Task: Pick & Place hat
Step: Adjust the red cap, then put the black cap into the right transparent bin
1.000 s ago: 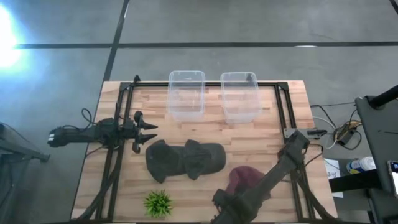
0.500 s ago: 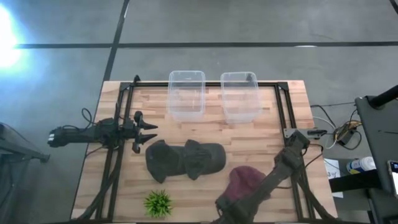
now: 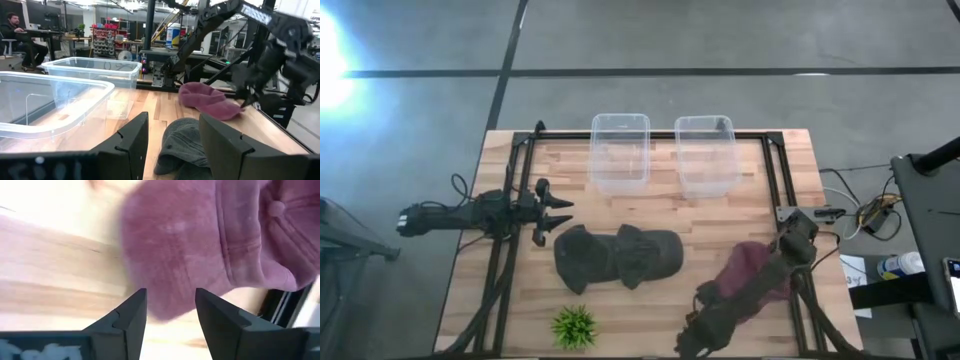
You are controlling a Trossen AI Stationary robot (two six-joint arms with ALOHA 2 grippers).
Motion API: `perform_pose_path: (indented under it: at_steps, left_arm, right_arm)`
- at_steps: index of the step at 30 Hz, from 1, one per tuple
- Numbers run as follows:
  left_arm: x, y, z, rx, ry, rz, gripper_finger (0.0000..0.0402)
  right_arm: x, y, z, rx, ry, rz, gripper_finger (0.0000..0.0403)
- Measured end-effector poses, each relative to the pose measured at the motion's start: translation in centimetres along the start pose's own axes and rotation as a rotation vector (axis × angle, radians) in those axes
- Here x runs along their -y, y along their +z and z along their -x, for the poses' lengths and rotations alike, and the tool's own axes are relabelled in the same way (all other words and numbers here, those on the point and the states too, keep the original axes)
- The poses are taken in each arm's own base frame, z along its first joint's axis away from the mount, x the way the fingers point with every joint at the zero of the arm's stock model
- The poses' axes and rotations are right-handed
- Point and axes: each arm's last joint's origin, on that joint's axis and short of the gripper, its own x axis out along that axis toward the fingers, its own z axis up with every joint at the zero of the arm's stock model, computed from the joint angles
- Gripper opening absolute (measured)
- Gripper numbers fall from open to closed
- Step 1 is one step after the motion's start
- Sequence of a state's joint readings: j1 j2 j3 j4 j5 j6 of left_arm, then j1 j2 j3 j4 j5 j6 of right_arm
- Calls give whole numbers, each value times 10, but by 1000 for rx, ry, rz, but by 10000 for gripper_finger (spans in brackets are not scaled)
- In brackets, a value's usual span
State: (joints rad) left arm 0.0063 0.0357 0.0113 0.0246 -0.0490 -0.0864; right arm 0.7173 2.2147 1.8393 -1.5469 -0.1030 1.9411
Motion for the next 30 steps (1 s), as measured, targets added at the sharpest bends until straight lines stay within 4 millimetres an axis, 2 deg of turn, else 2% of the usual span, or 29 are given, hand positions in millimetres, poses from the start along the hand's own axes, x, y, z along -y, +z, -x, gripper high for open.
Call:
perform_pose_path:
  at_steps: [5,9,11,14,17,20,22,25,27,30]
  left_arm:
    - [0,0,0,0,-1,0,169]
    - [0,0,0,0,-1,0,169]
    - [0,0,0,0,-1,0,169]
    - [0,0,0,0,-1,0,169]
    - [0,0,0,0,-1,0,169]
    - [0,0,0,0,0,0,169]
    - [0,0,0,0,1,0,169]
    - [0,0,0,0,0,0,169]
    - [0,0,0,0,0,0,169]
    - [0,0,0,0,0,0,169]
  right_arm:
    - [24,-1,40,52,229,-118,166]
    - [28,-2,63,-20,440,-161,166]
    - [21,-1,62,-62,474,-105,166]
    - [4,3,48,-122,421,-10,166]
    - [-8,6,44,-187,430,-44,166]
    - [-9,7,42,-233,394,-75,166]
    - [-4,8,34,-196,288,-109,166]
    - [-2,8,26,-148,186,-69,166]
    - [-4,6,25,-173,203,-51,166]
    - [-17,3,32,-250,358,-50,166]
